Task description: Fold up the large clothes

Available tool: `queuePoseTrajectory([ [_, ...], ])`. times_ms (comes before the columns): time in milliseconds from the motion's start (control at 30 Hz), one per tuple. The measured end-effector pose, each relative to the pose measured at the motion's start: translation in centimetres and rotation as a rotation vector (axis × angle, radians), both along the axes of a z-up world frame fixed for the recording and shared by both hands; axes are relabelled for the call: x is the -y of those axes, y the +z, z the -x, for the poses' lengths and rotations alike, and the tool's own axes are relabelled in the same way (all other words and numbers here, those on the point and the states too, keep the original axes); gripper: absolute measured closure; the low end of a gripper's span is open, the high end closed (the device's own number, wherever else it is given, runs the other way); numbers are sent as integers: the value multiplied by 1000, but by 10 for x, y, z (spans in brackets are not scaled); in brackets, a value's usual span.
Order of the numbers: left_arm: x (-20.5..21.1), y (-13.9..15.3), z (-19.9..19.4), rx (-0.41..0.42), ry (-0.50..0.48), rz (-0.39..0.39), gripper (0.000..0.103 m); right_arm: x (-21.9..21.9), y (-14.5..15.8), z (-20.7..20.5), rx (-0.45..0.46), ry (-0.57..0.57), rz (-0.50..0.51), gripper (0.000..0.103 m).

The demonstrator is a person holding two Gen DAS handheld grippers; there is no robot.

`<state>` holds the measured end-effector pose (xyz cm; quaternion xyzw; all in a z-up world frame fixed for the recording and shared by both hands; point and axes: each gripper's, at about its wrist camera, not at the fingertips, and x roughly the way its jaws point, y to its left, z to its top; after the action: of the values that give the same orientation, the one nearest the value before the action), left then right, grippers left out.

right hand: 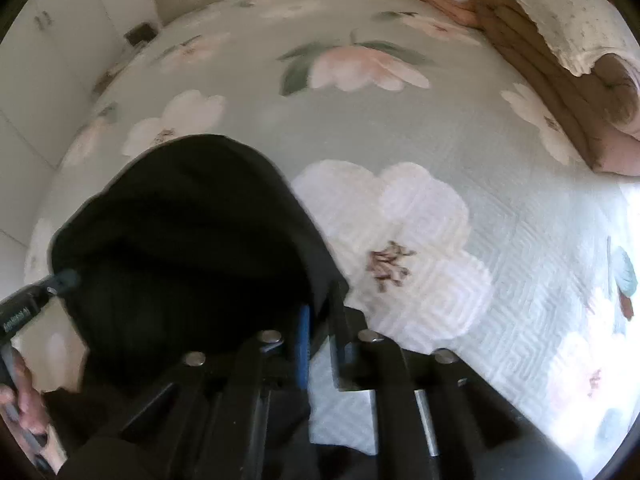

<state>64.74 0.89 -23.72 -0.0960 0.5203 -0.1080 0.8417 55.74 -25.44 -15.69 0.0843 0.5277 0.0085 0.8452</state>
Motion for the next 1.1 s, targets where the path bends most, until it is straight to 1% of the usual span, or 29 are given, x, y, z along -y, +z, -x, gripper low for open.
queuePoseTrajectory([
  [33,-17,11,7,38,19,109,96,12,10,8,41,-8,-58,96],
  [100,-39,30,22,89,29,194,96,30,25,28,108,-7,-127,97],
  [133,-52,34,34,89,30,263,93,36,26,38,120,-4,-160,97],
  [167,-59,29,40,74,30,291,93,38,19,45,114,0,-183,96],
  [200,-60,21,42,57,31,281,93,37,8,48,90,11,-186,96],
  [233,-59,0,40,13,37,230,92,32,-10,48,48,26,-161,96],
  [267,-57,-20,36,-32,41,199,92,26,-26,46,10,34,-131,97],
  [300,-52,-46,30,-96,33,176,92,19,-49,43,-39,45,-110,96],
  [333,-48,-62,28,-113,19,175,92,15,-62,39,-58,57,-114,96],
  [367,-46,-60,29,-82,12,174,92,14,-64,39,-40,60,-109,96],
  [400,-45,-52,31,-71,3,164,92,14,-58,39,-31,67,-106,96],
  [467,-45,-35,42,-22,-8,139,85,18,-45,43,-34,73,-101,81],
  [500,-47,-27,49,4,-16,121,82,20,-38,46,-30,74,-90,77],
  [533,-50,-16,60,25,-27,105,81,23,-29,51,-19,79,-80,70],
  [567,-53,-8,67,34,-36,109,81,25,-20,55,-9,87,-75,62],
  [667,-68,24,83,86,-42,101,80,31,20,72,67,120,-71,50],
  [767,-69,59,76,173,-51,123,77,26,56,69,148,137,-71,47],
  [800,-63,71,70,203,-64,134,71,22,64,65,167,144,-78,47],
  [833,-52,80,61,231,-80,138,61,17,69,53,179,155,-90,47],
  [900,-31,84,46,257,-107,124,52,2,69,35,184,156,-78,47],
  [933,-16,77,33,241,-133,127,52,-4,63,24,173,165,-80,47],
  [967,-8,70,28,216,-154,133,52,-10,51,14,146,171,-89,47],
  [1000,1,57,20,178,-168,135,52,-14,37,6,111,173,-100,47],
  [1033,9,35,13,114,-178,127,52,-17,25,2,76,181,-115,47],
  [1067,14,16,9,53,-192,121,52,-23,2,-2,9,208,-140,47],
  [1100,17,-4,9,-6,-209,117,52,-28,-14,1,-34,228,-139,47],
])
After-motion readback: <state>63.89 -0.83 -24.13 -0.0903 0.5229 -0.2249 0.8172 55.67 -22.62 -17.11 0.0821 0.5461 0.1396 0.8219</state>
